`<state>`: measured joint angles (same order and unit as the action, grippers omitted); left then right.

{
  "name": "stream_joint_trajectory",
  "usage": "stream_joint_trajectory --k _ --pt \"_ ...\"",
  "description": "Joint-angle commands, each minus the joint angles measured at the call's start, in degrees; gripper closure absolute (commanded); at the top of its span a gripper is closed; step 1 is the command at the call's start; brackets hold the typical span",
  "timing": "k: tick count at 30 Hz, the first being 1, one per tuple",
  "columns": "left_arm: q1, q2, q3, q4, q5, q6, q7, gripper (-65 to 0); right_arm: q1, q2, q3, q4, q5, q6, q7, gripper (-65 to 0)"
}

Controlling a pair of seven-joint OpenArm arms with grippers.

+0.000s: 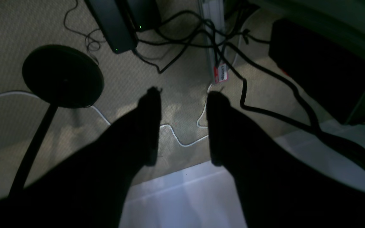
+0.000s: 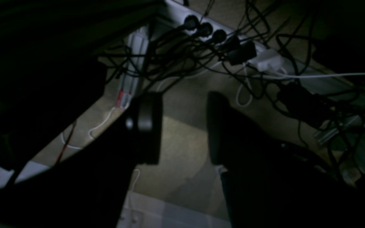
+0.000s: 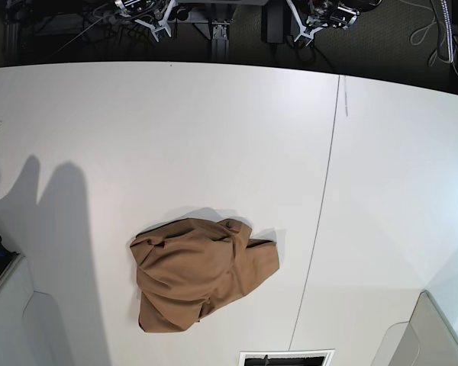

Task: Layout the t-shirt on the table in an organized manner, then fold the t-shirt properly

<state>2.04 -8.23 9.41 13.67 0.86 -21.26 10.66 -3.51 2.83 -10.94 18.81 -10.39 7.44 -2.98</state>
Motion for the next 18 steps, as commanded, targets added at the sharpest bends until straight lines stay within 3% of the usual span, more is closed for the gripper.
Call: stream_joint_trajectory --k 1,3,6,18 --pt "0.07 -0.2 0.0 0.31 0.0 -0.44 -0.17 -23.5 -0.15 0.17 0.09 0.39 -0.5 -0.2 0.42 -21.1" --pt "0.2 -0.2 0.0 0.31 0.02 -0.44 -0.2 -17.0 -0.15 0.15 0.09 0.39 -1.9 -0.17 0.42 -14.9" --pt "0.2 -0.2 0.0 0.31 0.0 -0.44 -0.2 -14.6 -0.15 0.17 0.09 0.39 -2.69 -0.2 0.42 -8.3" --pt "0.94 -0.2 0.0 0.33 0.0 -0.46 -0.2 -14.6 -0.17 0.17 0.09 0.39 -2.69 -0.17 0.42 -7.8"
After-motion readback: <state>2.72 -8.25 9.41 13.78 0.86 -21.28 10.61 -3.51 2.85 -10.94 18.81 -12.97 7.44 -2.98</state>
